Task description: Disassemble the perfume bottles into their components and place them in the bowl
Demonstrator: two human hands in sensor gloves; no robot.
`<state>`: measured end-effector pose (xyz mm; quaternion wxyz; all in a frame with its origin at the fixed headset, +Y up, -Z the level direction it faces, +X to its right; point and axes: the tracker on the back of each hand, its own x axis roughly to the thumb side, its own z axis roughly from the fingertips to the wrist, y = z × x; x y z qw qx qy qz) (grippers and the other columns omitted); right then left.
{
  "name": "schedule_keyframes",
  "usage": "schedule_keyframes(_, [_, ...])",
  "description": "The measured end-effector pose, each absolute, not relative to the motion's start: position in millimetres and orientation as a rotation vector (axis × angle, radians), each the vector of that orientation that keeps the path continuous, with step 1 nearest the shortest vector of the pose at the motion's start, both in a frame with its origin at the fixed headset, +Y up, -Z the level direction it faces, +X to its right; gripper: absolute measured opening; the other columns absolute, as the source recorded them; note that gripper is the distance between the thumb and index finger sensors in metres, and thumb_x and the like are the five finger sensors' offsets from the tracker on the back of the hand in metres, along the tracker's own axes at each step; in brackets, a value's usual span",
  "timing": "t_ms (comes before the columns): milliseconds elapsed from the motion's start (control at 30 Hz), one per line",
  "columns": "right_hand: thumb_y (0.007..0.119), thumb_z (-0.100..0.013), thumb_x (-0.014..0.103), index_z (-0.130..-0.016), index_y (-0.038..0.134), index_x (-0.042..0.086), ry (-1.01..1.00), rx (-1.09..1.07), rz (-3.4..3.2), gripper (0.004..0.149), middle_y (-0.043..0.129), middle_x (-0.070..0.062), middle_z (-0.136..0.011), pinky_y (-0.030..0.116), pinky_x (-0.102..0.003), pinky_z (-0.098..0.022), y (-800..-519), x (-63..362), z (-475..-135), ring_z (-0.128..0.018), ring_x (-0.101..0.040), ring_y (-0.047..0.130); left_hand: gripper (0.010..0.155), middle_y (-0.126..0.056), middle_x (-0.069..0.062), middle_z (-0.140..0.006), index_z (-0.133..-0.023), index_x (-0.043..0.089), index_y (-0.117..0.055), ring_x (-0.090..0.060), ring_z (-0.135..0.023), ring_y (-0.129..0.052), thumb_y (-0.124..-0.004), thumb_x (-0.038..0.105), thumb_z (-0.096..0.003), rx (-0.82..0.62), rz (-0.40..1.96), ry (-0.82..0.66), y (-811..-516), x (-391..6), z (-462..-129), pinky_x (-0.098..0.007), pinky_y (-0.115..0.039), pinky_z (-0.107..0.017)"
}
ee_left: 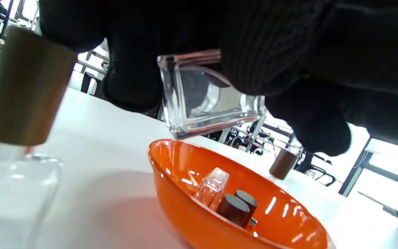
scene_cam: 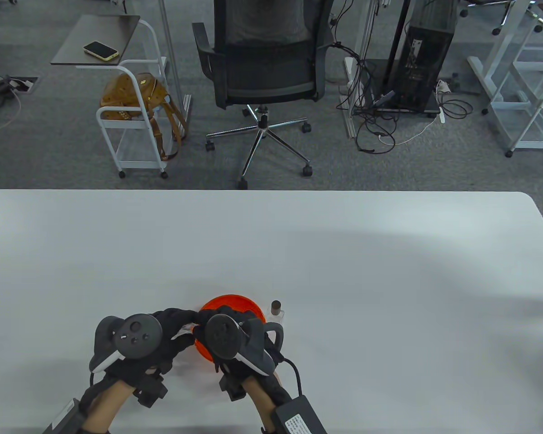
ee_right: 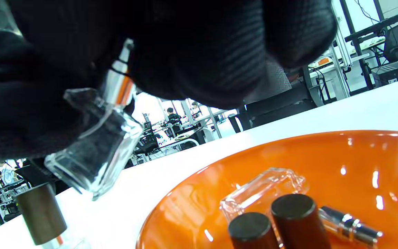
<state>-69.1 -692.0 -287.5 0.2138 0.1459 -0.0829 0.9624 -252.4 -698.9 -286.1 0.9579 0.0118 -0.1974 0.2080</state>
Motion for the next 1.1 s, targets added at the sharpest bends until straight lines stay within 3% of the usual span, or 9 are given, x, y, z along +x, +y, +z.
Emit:
schedule_keyframes(167, [0.086,-0.035,0.039,-0.083,0.077,0.033,-0.185,0.429,2.661,0.049,0.089,0.006,-0.081,0.083,-0.047,-0.055,-692.3,-70.6,-287.2,-0.047,-0.004,0.102,0.053,-0.1,-0.012,-0.087,-0.091,0.02,-0.088,-0.032,-0.066,-0.107,-0.089,0.038,-0.0411,0.042,0.43,-0.39,-697.6,-252.9,-287.0,-0.058,-0.076,-0.059])
schedule_keyframes(300, [0.081,-0.035,0.048,-0.075,0.086,0.034,-0.226,0.405,2.664,0.042,0.1,0.009,-0.061,0.086,-0.046,-0.051,-692.3,-69.8,-287.7,-0.034,-0.004,0.105,0.053,-0.1,-0.011,-0.088,-0.091,0.02,-0.088,-0.033,-0.068,-0.106,-0.09,0.038,-0.0409,0.02,0.429,-0.401,-698.0,-253.2,-286.5,-0.058,-0.075,-0.059])
schedule_keyframes(433, [0.086,-0.036,0.039,-0.084,0.077,0.033,-0.174,0.426,2.664,0.049,0.089,0.006,-0.082,0.083,-0.047,-0.055,-693.9,-71.0,-287.4,-0.047,-0.004,0.102,0.053,-0.1,-0.012,-0.087,-0.091,0.02,-0.088,-0.032,-0.066,-0.107,-0.089,0.037,-0.0409,0.048,0.406,-0.39,-696.3,-251.7,-285.7,-0.058,-0.076,-0.059])
schedule_keyframes(567, [0.079,-0.035,0.051,-0.076,0.086,0.034,-0.219,0.412,2.674,0.045,0.1,0.009,-0.062,0.086,-0.046,-0.051,-692.7,-70.0,-287.7,-0.035,-0.005,0.105,0.053,-0.1,-0.011,-0.088,-0.091,0.02,-0.088,-0.033,-0.068,-0.106,-0.09,0.038,-0.0409,0.021,0.429,-0.399,-697.5,-253.0,-286.3,-0.058,-0.075,-0.06])
schedule_keyframes(600, [0.081,-0.035,0.048,-0.075,0.086,0.034,-0.215,0.408,2.673,0.043,0.101,0.009,-0.06,0.086,-0.046,-0.051,-692.6,-69.7,-287.9,-0.034,-0.004,0.105,0.053,-0.1,-0.012,-0.087,-0.091,0.02,-0.088,-0.033,-0.067,-0.106,-0.09,0.038,-0.0407,0.024,0.424,-0.406,-697.9,-251.8,-285.9,-0.058,-0.076,-0.059])
schedule_keyframes(733, [0.085,-0.036,0.04,-0.083,0.077,0.032,-0.172,0.426,2.664,0.049,0.09,0.006,-0.08,0.083,-0.047,-0.054,-693.2,-70.6,-287.7,-0.046,-0.004,0.102,0.053,-0.1,-0.012,-0.087,-0.091,0.019,-0.088,-0.033,-0.066,-0.107,-0.089,0.037,-0.0409,0.047,0.42,-0.392,-695.7,-251.4,-285.9,-0.058,-0.076,-0.059])
schedule_keyframes(867, [0.079,-0.035,0.05,-0.076,0.085,0.034,-0.222,0.411,2.674,0.044,0.1,0.008,-0.061,0.086,-0.046,-0.051,-692.8,-70.7,-287.1,-0.035,-0.004,0.105,0.053,-0.1,-0.011,-0.087,-0.091,0.02,-0.088,-0.033,-0.068,-0.106,-0.09,0.038,-0.0407,0.02,0.426,-0.398,-697.1,-252.1,-286.0,-0.058,-0.075,-0.06])
schedule_keyframes(1033, [0.085,-0.036,0.039,-0.083,0.077,0.032,-0.185,0.425,2.667,0.049,0.089,0.005,-0.082,0.083,-0.047,-0.055,-693.3,-71.3,-287.0,-0.048,-0.004,0.103,0.053,-0.099,-0.012,-0.087,-0.091,0.02,-0.087,-0.032,-0.067,-0.107,-0.089,0.037,-0.0411,0.043,0.422,-0.391,-696.6,-251.4,-285.8,-0.058,-0.076,-0.059])
schedule_keyframes(1100, [0.083,-0.035,0.045,-0.08,0.081,0.034,-0.23,0.418,2.682,0.046,0.095,0.007,-0.073,0.084,-0.047,-0.053,-692.2,-71.0,-286.5,-0.044,-0.005,0.105,0.053,-0.099,-0.012,-0.087,-0.091,0.02,-0.087,-0.033,-0.067,-0.107,-0.089,0.038,-0.0411,0.033,0.441,-0.391,-696.9,-253.1,-286.1,-0.058,-0.076,-0.059])
